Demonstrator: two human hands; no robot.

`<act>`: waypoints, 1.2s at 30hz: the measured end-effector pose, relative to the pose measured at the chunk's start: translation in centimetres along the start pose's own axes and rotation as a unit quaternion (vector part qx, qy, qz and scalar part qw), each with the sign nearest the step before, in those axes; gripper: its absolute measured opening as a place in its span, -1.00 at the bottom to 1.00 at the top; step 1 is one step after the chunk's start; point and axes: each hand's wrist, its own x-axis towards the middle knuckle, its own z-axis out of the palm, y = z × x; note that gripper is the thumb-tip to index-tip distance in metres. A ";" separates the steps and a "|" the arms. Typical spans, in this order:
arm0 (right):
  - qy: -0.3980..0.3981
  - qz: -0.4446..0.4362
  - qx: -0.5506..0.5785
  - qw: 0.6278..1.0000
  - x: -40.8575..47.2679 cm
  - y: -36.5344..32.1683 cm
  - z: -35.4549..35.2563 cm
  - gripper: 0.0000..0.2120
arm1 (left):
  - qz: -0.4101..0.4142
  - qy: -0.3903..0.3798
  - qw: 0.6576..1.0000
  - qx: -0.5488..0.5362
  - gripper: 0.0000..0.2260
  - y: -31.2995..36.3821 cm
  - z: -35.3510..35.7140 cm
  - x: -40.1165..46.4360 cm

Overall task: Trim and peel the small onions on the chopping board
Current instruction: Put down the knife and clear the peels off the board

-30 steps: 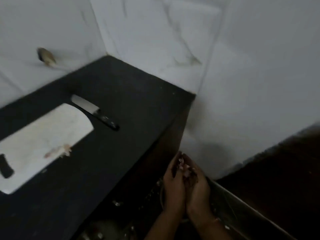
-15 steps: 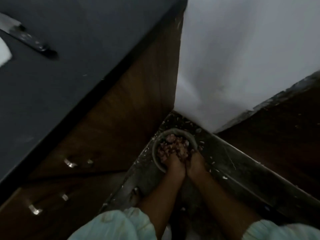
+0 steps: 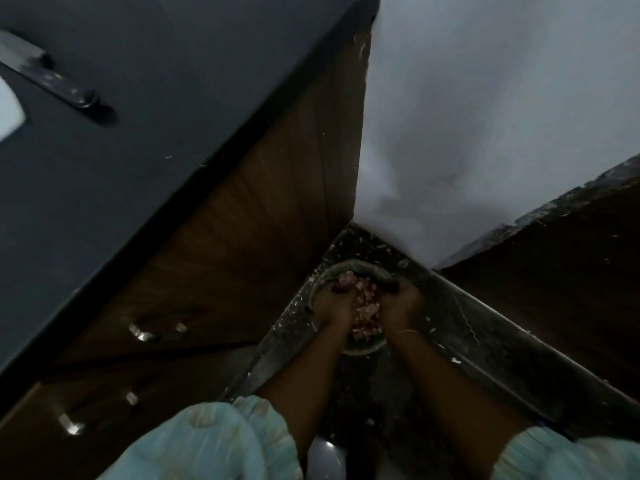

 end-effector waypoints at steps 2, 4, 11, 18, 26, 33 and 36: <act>-0.002 -0.010 -0.002 1.000 -1.1 -1.0 0.6 -0.80 | 0.008 -0.032 0.999 0.023 -0.63 0.6 -0.2 -0.4; -0.015 -0.020 -0.026 0.999 -1.7 -1.2 1.0 -0.79 | 0.004 -0.054 0.998 -0.013 -0.61 0.9 -0.5 -1.0; -0.030 -0.006 0.027 0.999 -3.4 -3.3 -0.2 -0.79 | -0.027 0.007 0.982 -0.189 -0.46 4.0 -4.4 -6.3; -0.161 0.074 0.400 0.899 -10.7 -11.4 -4.0 -0.44 | -0.080 -0.184 0.767 -0.610 -0.26 10.6 -13.0 -14.2; -0.275 -0.029 0.451 0.848 -21.3 -25.9 1.6 -0.48 | 0.144 -0.164 0.720 -0.659 -0.39 14.9 -31.3 -20.2; -0.418 -0.188 0.174 0.871 -30.6 -31.2 16.4 -0.72 | 0.238 0.119 0.803 -0.533 -0.54 7.6 -48.4 -18.9; -0.410 -0.331 -0.017 0.850 -33.0 -31.0 22.7 -0.86 | 0.213 0.242 0.802 -0.503 -0.55 2.5 -54.4 -16.4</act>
